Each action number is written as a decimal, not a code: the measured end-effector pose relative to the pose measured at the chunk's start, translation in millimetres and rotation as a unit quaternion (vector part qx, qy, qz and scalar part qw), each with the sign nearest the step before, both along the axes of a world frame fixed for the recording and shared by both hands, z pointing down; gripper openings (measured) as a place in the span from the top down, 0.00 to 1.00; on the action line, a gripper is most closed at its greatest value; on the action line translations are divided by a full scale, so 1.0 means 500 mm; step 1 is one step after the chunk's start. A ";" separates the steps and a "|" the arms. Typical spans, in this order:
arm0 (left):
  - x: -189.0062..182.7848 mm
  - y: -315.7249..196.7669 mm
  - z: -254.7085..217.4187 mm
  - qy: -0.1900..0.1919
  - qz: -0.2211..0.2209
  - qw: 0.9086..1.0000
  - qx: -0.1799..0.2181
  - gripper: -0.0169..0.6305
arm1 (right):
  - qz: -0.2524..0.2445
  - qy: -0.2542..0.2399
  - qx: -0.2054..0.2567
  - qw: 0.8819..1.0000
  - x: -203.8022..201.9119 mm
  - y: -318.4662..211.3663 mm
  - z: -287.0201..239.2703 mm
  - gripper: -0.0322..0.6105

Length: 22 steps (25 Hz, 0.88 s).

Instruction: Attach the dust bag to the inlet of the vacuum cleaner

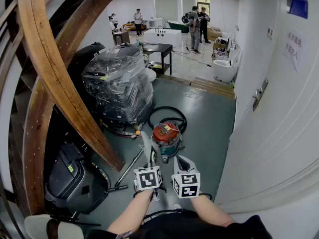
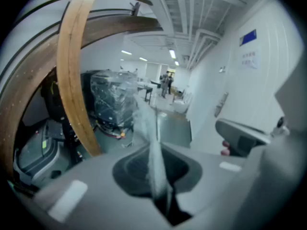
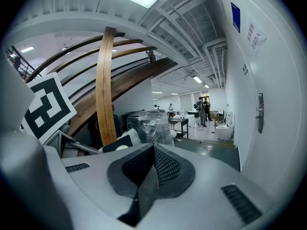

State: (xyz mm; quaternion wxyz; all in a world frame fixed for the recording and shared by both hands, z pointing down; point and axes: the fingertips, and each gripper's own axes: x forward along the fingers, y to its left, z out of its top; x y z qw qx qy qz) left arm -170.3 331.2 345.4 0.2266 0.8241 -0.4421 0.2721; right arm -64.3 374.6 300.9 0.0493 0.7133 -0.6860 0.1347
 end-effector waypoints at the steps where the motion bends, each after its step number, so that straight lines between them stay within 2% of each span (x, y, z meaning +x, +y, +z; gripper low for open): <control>1: 0.004 0.003 -0.001 0.001 -0.001 1.000 0.000 0.94 | -0.001 0.000 -0.001 1.000 0.004 0.002 0.001 0.95; 14: 0.041 -0.015 0.011 -0.011 -0.005 1.000 -0.001 0.94 | -0.009 -0.018 0.001 1.000 0.044 -0.017 0.007 0.95; 22: 0.106 -0.040 0.019 -0.017 -0.005 1.000 0.006 0.94 | -0.015 -0.003 0.000 1.000 0.102 -0.034 0.014 0.95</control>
